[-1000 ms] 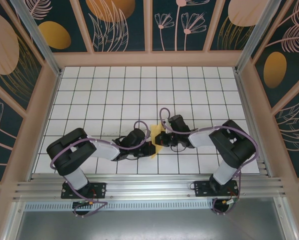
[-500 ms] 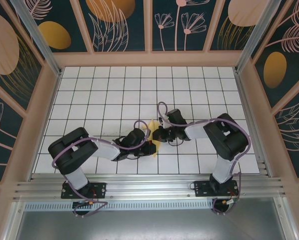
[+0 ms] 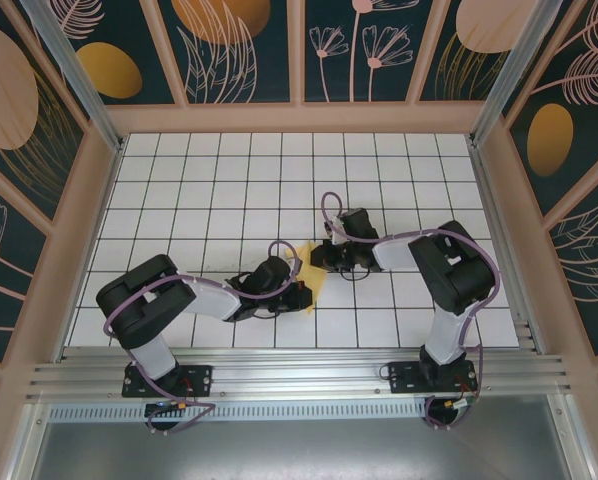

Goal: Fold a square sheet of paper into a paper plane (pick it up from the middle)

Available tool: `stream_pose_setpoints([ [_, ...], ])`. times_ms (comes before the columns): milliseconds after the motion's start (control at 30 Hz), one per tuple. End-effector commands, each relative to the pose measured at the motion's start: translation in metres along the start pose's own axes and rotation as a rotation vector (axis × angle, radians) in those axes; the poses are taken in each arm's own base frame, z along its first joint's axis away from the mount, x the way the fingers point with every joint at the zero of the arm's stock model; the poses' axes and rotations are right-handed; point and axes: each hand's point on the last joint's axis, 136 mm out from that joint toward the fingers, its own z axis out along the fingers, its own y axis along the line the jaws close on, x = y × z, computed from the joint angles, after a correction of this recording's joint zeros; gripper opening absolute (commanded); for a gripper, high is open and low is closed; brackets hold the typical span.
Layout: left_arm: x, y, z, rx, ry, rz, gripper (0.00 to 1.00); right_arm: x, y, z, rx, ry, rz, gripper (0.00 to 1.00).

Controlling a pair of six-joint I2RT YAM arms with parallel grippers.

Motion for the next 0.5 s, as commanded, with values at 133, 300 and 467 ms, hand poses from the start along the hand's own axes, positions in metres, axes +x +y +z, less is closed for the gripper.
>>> stream_pose_setpoints([
  [133,0.077,0.110,-0.021,-0.367,0.247,-0.012,0.00,0.001,0.025,-0.010,0.025,-0.021,-0.130,0.11],
  [300,0.083,0.111,-0.023,-0.356,0.274,0.016,0.00,0.025,0.040,-0.008,-0.009,0.026,-0.166,0.11],
  [467,0.087,0.109,-0.025,-0.331,0.291,0.034,0.00,0.027,0.031,-0.002,0.021,0.039,-0.160,0.11],
])
